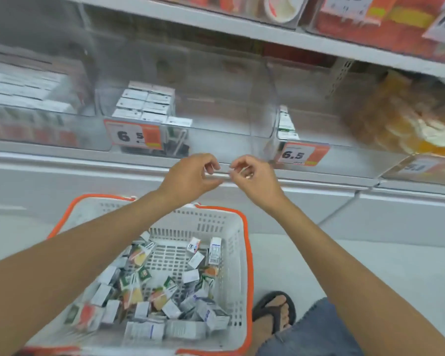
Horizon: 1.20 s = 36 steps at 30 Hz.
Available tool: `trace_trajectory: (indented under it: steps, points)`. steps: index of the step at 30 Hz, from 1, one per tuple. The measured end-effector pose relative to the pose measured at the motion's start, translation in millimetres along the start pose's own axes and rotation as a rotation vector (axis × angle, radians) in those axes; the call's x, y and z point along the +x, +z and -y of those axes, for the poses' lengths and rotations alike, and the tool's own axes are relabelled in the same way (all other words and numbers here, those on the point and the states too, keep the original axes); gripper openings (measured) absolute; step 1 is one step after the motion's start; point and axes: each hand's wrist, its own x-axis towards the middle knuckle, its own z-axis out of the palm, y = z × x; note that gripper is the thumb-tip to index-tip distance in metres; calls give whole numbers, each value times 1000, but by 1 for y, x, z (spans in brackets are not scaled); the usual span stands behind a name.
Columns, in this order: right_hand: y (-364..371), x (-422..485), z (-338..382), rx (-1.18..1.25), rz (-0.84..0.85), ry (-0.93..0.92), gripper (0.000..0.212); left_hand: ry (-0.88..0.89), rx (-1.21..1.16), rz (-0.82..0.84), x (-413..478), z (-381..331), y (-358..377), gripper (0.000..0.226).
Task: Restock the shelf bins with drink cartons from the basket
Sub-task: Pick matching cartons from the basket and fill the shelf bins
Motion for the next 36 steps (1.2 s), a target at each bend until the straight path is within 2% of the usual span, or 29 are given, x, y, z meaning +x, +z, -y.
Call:
trace_trajectory:
  steps: [4, 7, 10, 12, 14, 16, 18, 20, 21, 24, 27, 28, 30, 33, 36]
  points:
    - [87, -51, -58, -115, 441, 242, 18, -252, -24, 180, -77, 79, -4, 23]
    - [143, -84, -107, -324, 719, 325, 44, -409, -70, 268, -127, 132, -16, 21]
    - [187, -113, -149, -659, 882, 264, 68, -538, -138, 294, -163, 177, -24, 21]
    - [204, -126, -169, -859, 927, 146, 68, -591, -67, 313, -175, 199, -21, 20]
    - [211, -128, -175, -954, 918, 60, 60, -639, -64, 326, -177, 212, -13, 21]
    - [212, -120, -169, -857, 863, 93, 62, -691, -152, 344, -172, 214, -1, 23]
    - [209, -105, -152, -541, 815, 288, 77, -706, -229, 409, -165, 208, 15, 45]
    - [206, -91, -136, -182, 826, 423, 68, -713, -354, 498, -158, 198, 34, 84]
    - [203, -86, -129, -76, 821, 447, 64, -733, -420, 531, -156, 192, 43, 95]
    - [196, -68, -118, 102, 705, 501, 57, -881, -587, 566, -158, 189, 60, 92]
    - [196, -67, -140, 19, 433, 548, 71, -1030, -712, 427, -167, 201, 56, 89]
    - [198, -73, -150, -54, 417, 569, 83, -1054, -723, 384, -170, 205, 53, 88]
    - [208, -93, -166, -225, 503, 581, 101, -1090, -754, 313, -175, 213, 47, 84]
    - [221, -112, -180, -462, 491, 440, 94, -1129, -798, 209, -178, 215, 41, 88]
    - [214, -106, -167, -281, 443, 477, 85, -1114, -808, 152, -175, 213, 36, 99]
